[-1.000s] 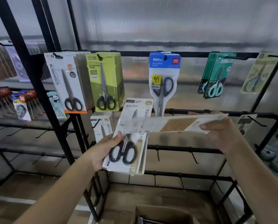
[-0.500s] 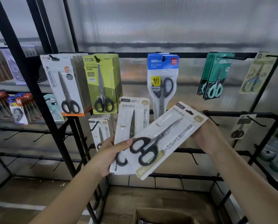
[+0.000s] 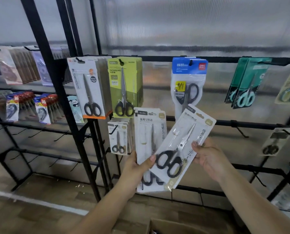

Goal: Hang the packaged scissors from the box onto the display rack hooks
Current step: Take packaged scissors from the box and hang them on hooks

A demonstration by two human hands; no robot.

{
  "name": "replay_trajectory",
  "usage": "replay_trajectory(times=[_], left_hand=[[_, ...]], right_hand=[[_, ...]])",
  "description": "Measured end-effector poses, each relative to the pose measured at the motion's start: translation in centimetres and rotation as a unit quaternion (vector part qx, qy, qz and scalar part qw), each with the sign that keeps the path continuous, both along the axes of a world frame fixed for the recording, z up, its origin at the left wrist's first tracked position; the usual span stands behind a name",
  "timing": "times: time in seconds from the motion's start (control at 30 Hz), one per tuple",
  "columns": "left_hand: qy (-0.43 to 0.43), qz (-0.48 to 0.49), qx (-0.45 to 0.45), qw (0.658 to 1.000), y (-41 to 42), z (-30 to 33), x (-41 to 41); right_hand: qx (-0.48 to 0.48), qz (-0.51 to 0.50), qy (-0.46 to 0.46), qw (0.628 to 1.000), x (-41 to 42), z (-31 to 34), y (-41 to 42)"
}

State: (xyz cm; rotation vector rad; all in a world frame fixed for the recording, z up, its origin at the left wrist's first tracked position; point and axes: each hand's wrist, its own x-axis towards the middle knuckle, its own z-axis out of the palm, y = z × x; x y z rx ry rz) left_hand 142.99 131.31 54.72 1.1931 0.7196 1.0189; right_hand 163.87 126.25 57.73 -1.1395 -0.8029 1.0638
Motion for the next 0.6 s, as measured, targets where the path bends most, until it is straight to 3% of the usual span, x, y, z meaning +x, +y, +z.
replay_trajectory(times=[0.2, 0.4, 0.6], left_hand=[[0.038, 0.061, -0.058, 0.996, -0.7, -2.5, -3.5], [0.087, 0.175, -0.118, 0.974, -1.6, -6.4, -7.7], [0.08, 0.2, -0.119, 0.969, -1.3, -8.3, -10.8]], right_hand=[[-0.028, -0.011, -0.007, 1.0, 0.0, -3.0, 0.0], [-0.087, -0.013, -0.11, 0.99, -2.8, -6.1, 0.1], [-0.104, 0.051, -0.204, 0.972, -8.1, -7.9, 2.4]])
